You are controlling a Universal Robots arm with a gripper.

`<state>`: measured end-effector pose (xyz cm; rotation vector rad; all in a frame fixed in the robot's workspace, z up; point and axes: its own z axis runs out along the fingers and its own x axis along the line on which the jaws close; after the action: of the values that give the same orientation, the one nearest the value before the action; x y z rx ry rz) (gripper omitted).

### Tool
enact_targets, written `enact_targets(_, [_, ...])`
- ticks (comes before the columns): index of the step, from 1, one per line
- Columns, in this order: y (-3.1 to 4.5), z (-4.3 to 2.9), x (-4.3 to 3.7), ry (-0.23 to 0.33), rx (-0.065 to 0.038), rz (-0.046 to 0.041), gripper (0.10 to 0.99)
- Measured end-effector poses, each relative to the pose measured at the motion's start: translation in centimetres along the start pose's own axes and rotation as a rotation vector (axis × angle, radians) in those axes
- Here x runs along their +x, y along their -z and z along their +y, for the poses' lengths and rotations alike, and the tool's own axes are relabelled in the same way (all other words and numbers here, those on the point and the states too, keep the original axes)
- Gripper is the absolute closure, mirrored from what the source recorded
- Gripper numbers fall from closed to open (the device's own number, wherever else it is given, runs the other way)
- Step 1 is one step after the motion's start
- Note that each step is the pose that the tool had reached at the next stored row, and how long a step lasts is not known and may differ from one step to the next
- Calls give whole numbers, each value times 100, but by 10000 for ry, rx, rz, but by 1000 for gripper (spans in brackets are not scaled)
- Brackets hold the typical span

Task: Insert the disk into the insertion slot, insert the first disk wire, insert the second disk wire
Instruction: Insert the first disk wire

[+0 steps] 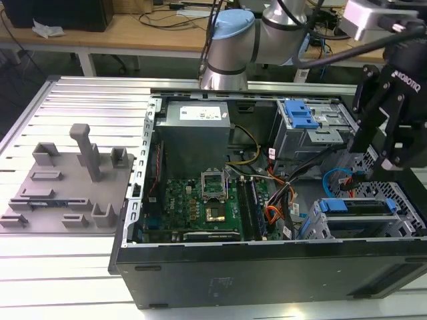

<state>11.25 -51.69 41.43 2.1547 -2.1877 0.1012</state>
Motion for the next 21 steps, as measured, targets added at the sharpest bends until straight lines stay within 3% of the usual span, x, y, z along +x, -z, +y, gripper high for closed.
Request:
enact_targets(2, [13,2,-133,1,2,133,522])
enact_targets(4, [25,3,-266,2,3,176,522])
enact_targets(5, [36,2,-376,3,4,201,522])
enact_targets(8, [53,-6,-553,1,5,250,522])
enact_targets(12, [57,-119,-589,-3,0,255,522])
enact_targets(14, [56,-163,-591,-30,-18,380,522])
enact_targets(15, [57,-170,-590,-47,-20,495,522])
enact_targets(16, [56,-179,-590,-97,-19,981,522])
enact_targets(17, [56,-181,-590,-122,-15,1308,522])
enact_targets(20, [56,-182,-590,-171,-10,1902,522])
enact_targets(21, [56,-182,-590,-200,-1,2043,522])
